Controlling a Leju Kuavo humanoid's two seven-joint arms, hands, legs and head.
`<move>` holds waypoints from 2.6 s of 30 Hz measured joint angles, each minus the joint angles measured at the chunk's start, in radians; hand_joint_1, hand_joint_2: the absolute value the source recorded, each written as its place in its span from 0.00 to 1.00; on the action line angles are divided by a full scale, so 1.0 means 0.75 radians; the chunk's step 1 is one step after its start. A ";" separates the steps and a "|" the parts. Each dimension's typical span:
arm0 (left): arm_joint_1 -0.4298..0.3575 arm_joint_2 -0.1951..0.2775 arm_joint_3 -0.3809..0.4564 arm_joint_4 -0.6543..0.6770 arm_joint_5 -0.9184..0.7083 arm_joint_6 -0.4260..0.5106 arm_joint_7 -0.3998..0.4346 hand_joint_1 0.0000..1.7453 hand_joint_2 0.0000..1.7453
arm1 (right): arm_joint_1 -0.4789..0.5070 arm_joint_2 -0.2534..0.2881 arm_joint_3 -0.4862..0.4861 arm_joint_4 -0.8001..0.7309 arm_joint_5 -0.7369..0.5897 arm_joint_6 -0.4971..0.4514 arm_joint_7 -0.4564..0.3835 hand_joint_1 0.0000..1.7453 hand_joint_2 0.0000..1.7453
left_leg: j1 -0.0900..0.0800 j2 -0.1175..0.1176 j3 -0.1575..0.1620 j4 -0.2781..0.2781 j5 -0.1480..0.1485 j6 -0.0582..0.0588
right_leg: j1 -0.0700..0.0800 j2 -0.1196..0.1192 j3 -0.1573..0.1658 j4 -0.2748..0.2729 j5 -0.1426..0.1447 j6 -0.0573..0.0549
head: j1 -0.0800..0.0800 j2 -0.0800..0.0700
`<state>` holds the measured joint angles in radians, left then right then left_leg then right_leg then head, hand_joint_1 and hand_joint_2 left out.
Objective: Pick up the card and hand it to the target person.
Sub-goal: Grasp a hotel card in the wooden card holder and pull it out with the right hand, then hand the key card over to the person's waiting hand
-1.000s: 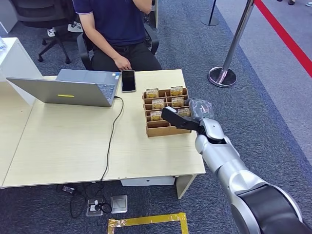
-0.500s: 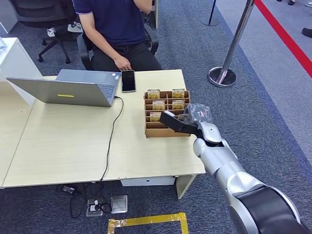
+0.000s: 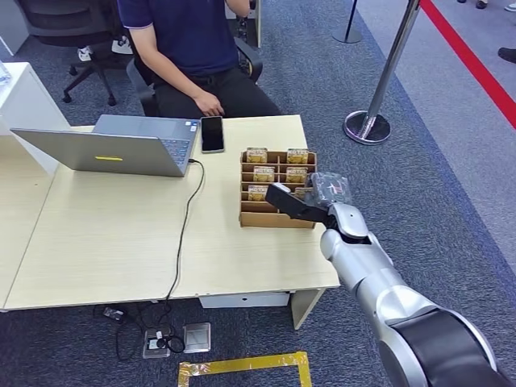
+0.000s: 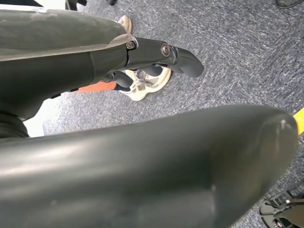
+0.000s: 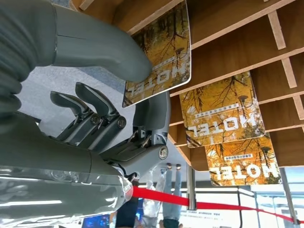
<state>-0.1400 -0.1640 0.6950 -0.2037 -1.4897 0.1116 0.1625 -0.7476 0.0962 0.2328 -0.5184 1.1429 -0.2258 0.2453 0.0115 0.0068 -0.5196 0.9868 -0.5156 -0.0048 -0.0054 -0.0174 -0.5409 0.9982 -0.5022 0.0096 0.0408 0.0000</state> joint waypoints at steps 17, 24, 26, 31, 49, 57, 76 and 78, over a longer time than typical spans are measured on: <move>0.007 0.002 -0.002 0.000 0.004 0.017 -0.017 0.00 0.00 | 0.071 -0.050 -0.064 -0.822 0.013 -0.011 -0.066 1.00 1.00 | 0.000 0.000 -0.003 0.000 0.000 0.000 | 0.000 0.000 -0.002 0.000 0.000 0.000 | 0.000 0.000; -0.004 0.002 -0.020 0.000 -0.009 0.005 -0.016 0.00 0.00 | 0.021 -0.024 -0.059 -0.878 -0.036 -0.058 -0.105 1.00 1.00 | 0.000 0.000 -0.003 0.000 0.000 0.000 | 0.000 0.000 -0.002 0.001 0.001 0.000 | 0.001 0.000; -0.015 0.002 -0.030 0.000 -0.014 -0.001 -0.013 0.00 0.00 | -0.028 0.002 -0.053 -0.803 -0.032 -0.105 -0.101 1.00 1.00 | 0.000 0.000 -0.003 0.000 0.001 0.000 | 0.000 0.000 -0.002 0.001 0.001 0.000 | 0.001 0.000; -0.041 0.002 -0.050 0.000 -0.031 -0.013 0.000 0.00 0.00 | -0.170 0.078 -0.031 -0.538 -0.001 -0.273 -0.093 1.00 1.00 | 0.000 0.000 -0.003 0.000 0.002 0.000 | 0.000 0.000 -0.002 0.002 0.002 0.000 | 0.000 0.000; -0.053 0.001 -0.090 0.003 -0.038 -0.028 0.034 0.00 0.00 | -0.371 0.210 -0.004 0.112 0.084 -0.434 -0.064 1.00 1.00 | 0.000 0.000 -0.003 0.001 0.002 0.000 | 0.000 0.000 -0.003 0.003 0.002 0.000 | -0.001 0.000; -0.054 0.001 -0.090 0.005 -0.038 -0.028 0.038 0.00 0.00 | -0.398 0.211 -0.003 0.164 0.087 -0.428 -0.041 1.00 1.00 | 0.000 0.000 -0.003 0.001 0.002 0.000 | 0.000 0.000 -0.003 0.003 0.002 0.000 | 0.000 0.000; -0.067 0.001 -0.092 0.006 -0.040 -0.033 0.057 0.00 0.00 | -0.433 0.218 -0.003 0.209 0.095 -0.459 -0.075 1.00 1.00 | 0.000 0.000 -0.003 0.001 0.002 0.000 | 0.000 0.000 -0.003 0.003 0.002 0.000 | 0.000 0.000; -0.067 0.001 -0.092 0.006 -0.040 -0.036 0.058 0.00 0.00 | -0.433 0.221 -0.003 0.209 0.094 -0.470 -0.083 1.00 1.00 | 0.000 0.000 -0.003 0.001 0.002 0.000 | 0.000 0.000 -0.003 0.003 0.002 0.000 | 0.000 0.000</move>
<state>-0.1903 -0.1637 0.6256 -0.1991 -1.5196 0.0847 0.2057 -1.0725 0.2621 0.2304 -0.3616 1.2133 -0.5785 0.1827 0.0115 0.0067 -0.5219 0.9874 -0.5141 -0.0048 -0.0054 -0.0173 -0.5432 1.0002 -0.5011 0.0097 0.0409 0.0000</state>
